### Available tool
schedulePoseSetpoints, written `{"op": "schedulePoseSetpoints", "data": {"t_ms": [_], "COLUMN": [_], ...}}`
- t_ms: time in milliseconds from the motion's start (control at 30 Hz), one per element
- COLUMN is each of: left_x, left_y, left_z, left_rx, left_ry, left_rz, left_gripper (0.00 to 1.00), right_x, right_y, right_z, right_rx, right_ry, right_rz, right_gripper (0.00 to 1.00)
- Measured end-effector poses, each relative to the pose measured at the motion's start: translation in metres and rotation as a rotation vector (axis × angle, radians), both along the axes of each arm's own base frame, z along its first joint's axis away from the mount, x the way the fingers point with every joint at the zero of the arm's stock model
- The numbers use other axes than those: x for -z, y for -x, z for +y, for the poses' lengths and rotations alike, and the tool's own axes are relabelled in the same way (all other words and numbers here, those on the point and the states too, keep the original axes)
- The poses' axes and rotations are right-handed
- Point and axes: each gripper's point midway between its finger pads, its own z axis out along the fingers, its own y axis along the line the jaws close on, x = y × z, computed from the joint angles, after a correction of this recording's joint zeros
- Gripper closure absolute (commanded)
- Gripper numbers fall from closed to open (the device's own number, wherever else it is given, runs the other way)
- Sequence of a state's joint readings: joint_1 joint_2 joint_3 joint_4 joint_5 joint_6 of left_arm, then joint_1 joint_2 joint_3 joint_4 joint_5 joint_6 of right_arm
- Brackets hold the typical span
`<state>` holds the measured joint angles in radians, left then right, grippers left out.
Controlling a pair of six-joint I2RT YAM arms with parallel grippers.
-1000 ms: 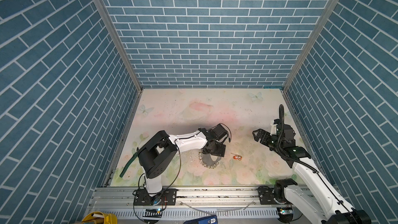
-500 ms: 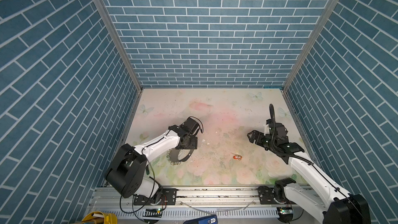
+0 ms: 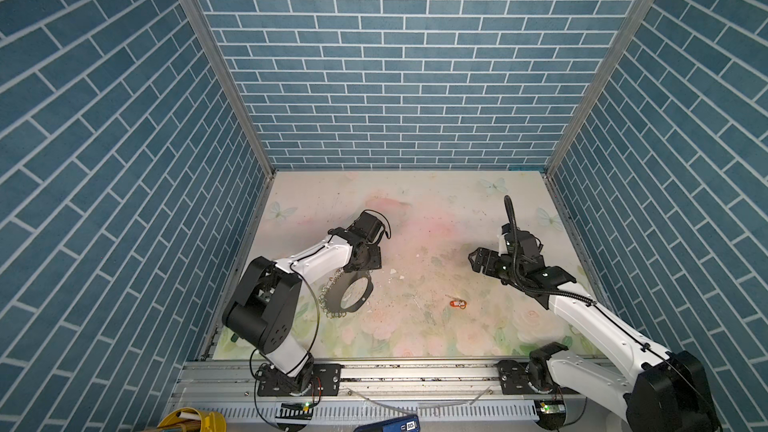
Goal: Attach keys to a key ring
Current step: Rotate the keyring at the center of the table.
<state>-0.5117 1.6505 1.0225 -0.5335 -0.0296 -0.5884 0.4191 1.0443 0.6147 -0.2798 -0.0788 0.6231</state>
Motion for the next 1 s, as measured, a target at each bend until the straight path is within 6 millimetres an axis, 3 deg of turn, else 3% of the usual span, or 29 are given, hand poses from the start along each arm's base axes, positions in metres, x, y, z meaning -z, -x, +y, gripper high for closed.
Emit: {"op": "schedulePoseSetpoints", "data": {"t_ms": [233, 500, 600, 767, 900, 1000], "left_x": [0.026, 0.024, 0.023, 0.021, 0.018, 0.012], "left_y": [-0.007, -0.018, -0.023, -0.024, -0.005, 0.017], "left_z": [-0.009, -0.029, -0.049, -0.099, -0.139, -0.155], "left_rx": [0.007, 0.045, 0.100, 0.255, 0.415, 0.516], "left_ry": [0.008, 0.054, 0.067, 0.088, 0.094, 0.095], "left_rz": [0.056, 0.048, 0.044, 0.032, 0.027, 0.012], "left_gripper": [0.34, 0.35, 0.36, 0.37, 0.40, 0.39], "right_x": [0.002, 0.001, 0.001, -0.005, -0.009, -0.008], "right_y": [0.001, 0.003, 0.004, 0.006, 0.006, 0.007], "right_z": [-0.007, -0.018, -0.023, -0.032, -0.035, -0.035], "right_rx": [0.025, 0.060, 0.079, 0.109, 0.119, 0.115], "right_ry": [0.032, 0.074, 0.095, 0.119, 0.124, 0.124], "right_rz": [0.000, -0.004, -0.008, -0.028, -0.043, -0.040], "right_gripper": [0.08, 0.08, 0.08, 0.08, 0.09, 0.12]}}
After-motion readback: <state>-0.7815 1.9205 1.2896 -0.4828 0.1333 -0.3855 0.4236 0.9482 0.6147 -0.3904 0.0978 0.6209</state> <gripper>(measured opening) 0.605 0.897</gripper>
